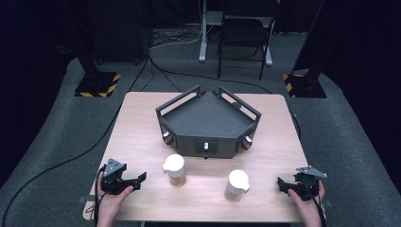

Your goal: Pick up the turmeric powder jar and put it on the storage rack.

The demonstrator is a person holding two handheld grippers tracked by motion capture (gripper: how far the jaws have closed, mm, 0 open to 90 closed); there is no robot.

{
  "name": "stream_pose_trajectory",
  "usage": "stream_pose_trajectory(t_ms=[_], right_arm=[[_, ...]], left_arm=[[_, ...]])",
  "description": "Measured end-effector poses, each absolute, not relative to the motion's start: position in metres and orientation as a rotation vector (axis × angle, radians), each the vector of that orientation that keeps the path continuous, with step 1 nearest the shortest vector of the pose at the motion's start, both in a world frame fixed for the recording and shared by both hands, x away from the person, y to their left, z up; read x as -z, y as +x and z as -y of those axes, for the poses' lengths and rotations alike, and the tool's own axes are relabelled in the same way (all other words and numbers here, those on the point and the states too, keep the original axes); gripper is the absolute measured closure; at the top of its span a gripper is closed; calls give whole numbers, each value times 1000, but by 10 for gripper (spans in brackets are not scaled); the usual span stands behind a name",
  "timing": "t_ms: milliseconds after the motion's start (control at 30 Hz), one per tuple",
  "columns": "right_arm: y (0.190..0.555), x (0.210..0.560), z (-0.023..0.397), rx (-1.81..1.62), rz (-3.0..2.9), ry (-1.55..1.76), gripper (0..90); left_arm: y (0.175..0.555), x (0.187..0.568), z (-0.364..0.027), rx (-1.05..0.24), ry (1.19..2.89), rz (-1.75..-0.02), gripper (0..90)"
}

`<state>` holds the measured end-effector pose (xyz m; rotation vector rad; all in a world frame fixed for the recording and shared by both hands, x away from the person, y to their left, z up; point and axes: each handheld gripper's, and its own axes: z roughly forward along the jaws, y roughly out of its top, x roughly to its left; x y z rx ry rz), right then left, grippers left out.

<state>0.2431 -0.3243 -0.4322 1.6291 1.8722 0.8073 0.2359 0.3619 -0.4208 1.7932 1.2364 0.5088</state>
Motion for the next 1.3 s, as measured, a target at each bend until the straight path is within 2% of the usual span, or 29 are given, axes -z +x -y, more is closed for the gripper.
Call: stream_pose_trajectory(t_ms=[633, 1300], right_arm=[[243, 432, 324, -807, -1872, 1629, 0], [243, 432, 324, -807, -1872, 1629, 0]], left_arm=[[234, 407, -342, -482, 1841, -1078, 79], [241, 405, -311, -445, 1887, -998, 80]])
